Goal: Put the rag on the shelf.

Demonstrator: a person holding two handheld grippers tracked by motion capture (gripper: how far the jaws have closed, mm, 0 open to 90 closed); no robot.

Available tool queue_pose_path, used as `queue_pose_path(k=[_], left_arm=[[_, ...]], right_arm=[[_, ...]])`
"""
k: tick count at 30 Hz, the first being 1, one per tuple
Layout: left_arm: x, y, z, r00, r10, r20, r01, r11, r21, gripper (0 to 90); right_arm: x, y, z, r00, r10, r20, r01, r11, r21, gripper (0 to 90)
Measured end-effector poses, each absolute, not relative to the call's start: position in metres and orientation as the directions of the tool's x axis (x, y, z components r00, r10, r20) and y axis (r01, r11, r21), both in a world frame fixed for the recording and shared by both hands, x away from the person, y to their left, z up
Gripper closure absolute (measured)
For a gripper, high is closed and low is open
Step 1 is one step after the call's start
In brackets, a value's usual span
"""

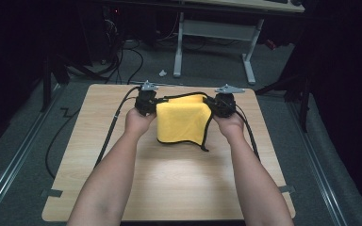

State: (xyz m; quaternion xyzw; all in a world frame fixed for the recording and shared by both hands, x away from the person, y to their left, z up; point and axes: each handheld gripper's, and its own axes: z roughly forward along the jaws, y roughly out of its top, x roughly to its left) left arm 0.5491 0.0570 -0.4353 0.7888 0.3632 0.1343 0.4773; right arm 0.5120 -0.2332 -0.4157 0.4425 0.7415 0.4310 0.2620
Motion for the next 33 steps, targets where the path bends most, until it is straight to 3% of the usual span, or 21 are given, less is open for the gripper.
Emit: queue_pose_path(k=[12, 17, 20, 22, 33], left_arm=[[0.544, 0.062, -0.443, 0.685, 0.706, -0.178, 0.484, -0.259, 0.836, 82.1], [0.543, 0.07, -0.444, 0.653, 0.729, -0.203, 0.505, -0.22, 0.835, 71.2], [0.543, 0.073, -0.444, 0.645, 0.743, -0.177, 0.498, -0.233, 0.835, 71.4], [0.543, 0.078, -0.442, 0.629, 0.757, -0.176, 0.497, -0.218, 0.84, 66.5], [0.538, 0.084, -0.43, 0.601, 0.787, -0.14, 0.473, -0.209, 0.856, 68.8]], right_arm=[[0.512, -0.238, -0.427, -0.461, 0.884, 0.07, 0.479, 0.182, 0.859, 74.7], [0.51, -0.244, -0.419, -0.42, 0.905, 0.072, 0.462, 0.145, 0.875, 66.8], [0.51, -0.249, -0.415, -0.416, 0.906, 0.08, 0.455, 0.13, 0.881, 66.2], [0.51, -0.251, -0.41, -0.412, 0.909, 0.07, 0.448, 0.135, 0.884, 66.2], [0.51, -0.251, -0.406, -0.4, 0.915, 0.052, 0.445, 0.145, 0.884, 66.4]])
